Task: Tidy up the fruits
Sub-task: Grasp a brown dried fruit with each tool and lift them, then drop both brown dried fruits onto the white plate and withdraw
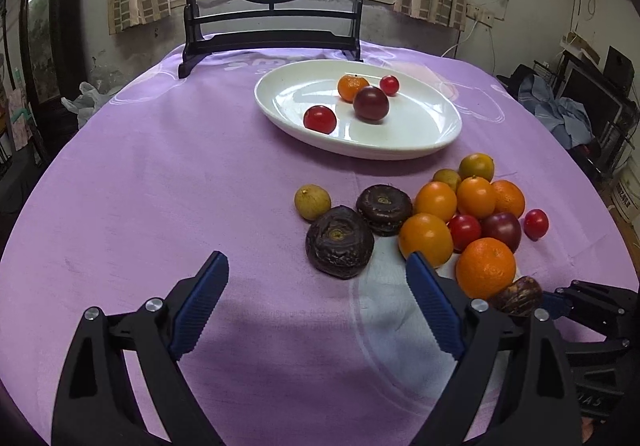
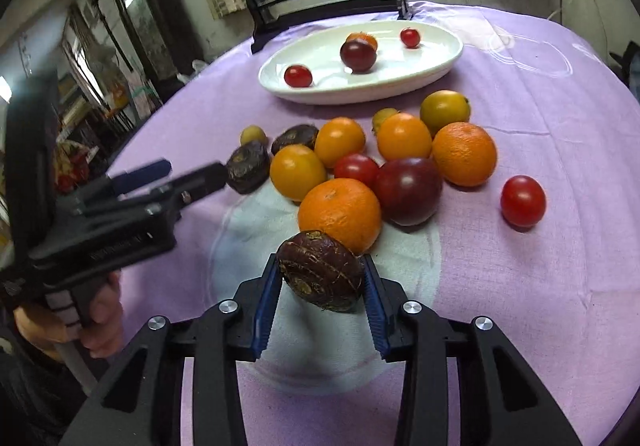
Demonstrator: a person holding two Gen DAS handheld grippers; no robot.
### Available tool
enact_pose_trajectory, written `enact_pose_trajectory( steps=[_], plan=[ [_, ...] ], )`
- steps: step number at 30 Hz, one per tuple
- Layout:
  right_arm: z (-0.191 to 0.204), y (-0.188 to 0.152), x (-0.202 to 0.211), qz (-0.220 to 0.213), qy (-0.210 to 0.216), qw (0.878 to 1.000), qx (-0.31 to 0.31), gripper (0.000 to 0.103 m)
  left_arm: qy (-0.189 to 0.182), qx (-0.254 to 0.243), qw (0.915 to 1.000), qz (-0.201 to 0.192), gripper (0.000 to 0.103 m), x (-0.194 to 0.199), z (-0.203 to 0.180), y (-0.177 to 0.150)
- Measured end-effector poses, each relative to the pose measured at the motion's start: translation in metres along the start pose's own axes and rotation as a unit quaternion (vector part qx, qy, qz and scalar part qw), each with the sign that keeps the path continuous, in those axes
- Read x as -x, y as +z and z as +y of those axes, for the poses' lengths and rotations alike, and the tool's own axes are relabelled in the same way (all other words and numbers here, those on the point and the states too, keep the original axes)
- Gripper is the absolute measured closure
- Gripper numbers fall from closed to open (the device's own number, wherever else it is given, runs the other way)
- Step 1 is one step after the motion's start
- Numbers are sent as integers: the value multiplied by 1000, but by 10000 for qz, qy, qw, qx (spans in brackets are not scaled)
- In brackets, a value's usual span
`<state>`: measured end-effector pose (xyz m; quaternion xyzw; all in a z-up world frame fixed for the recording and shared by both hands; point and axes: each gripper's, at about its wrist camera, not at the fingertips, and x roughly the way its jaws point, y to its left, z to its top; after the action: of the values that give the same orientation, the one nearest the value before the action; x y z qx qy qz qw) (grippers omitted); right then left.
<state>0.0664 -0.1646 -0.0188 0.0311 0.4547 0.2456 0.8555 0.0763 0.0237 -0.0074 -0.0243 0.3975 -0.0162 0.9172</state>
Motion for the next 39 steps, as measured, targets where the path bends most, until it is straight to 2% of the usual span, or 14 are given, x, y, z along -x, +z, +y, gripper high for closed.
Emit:
enact_pose_trajectory(
  steps=[5, 10, 14, 16, 22, 28, 32, 39],
  plan=[
    [-4, -2, 7, -58, 132, 9999, -34, 63, -12, 16, 9996, 284, 16, -16, -4, -3],
    [3, -4, 14, -171, 180, 9996, 152, 63, 96, -64, 9984, 549, 34, -33, -8, -4],
    [8, -6, 20, -267, 198, 9991, 268, 63, 290, -123, 9982, 520, 44, -38, -14, 2],
    [9, -7, 23, -303, 184, 9989, 301, 63, 164, -179, 9985, 483, 62, -38, -18, 4],
    [6, -8, 24, -364, 85, 9989, 292, 63, 184, -157, 9988, 430, 63, -28, -19, 0],
    [2, 3, 36, -575, -45, 9981, 214, 63, -200, -265, 9994, 59, 63, 11, -24, 9],
    [7, 28, 45, -716, -239, 9959, 500, 63, -354, -463, 9983, -53, 63, 22, -30, 36],
    [14, 90, 34, -903, -645, 9878, 1088, 63, -181, -521, 9982, -217, 63, 5, -32, 89]
  ],
)
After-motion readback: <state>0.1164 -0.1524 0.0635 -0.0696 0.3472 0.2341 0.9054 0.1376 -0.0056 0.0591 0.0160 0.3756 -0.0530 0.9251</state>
